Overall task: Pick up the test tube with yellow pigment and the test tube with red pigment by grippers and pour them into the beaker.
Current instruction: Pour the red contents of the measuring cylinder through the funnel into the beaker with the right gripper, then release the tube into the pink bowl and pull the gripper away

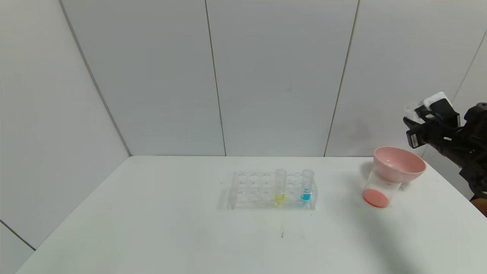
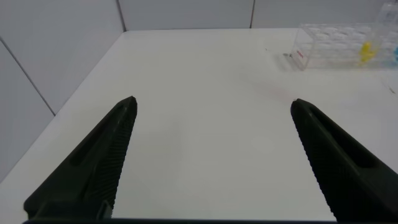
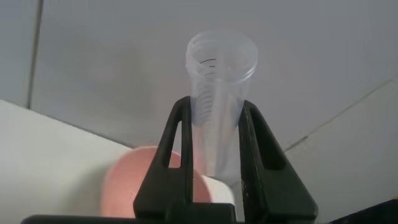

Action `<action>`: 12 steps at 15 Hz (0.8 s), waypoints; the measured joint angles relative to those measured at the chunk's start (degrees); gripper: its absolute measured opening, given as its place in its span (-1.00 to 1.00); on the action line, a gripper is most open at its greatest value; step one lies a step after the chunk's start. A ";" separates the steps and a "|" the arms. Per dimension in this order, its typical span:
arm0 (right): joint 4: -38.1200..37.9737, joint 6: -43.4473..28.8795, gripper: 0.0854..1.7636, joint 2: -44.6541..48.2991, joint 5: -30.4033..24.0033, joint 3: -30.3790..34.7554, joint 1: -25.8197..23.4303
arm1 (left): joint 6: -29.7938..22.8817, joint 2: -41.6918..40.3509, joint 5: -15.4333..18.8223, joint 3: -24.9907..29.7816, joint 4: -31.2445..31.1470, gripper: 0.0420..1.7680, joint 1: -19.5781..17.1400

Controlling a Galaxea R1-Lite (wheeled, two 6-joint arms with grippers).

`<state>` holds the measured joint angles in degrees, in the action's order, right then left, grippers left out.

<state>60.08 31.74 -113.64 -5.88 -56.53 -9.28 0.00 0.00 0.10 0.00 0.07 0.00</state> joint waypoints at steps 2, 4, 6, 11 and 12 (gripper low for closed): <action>-0.74 -12.92 -0.51 -1.46 0.22 -1.02 -0.28 | 0.00 0.00 0.00 0.00 0.00 1.00 0.00; -1.17 -17.85 -0.51 -3.83 0.60 -0.96 -0.83 | 0.00 0.00 0.00 0.00 0.00 1.00 0.00; -1.18 -19.52 -0.51 -5.71 1.21 -0.68 -1.08 | 0.00 0.00 0.00 0.00 0.00 1.00 0.00; -1.01 -21.30 -0.33 -8.41 1.30 -0.48 -1.19 | 0.00 0.00 0.00 0.00 0.00 1.00 0.00; -0.96 -21.26 -0.18 -8.74 1.32 -0.46 -1.24 | 0.00 0.00 0.00 0.00 -0.02 1.00 0.00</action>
<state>59.11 10.48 -122.38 -4.56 -56.99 -10.52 0.00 0.00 0.10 0.00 0.05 0.00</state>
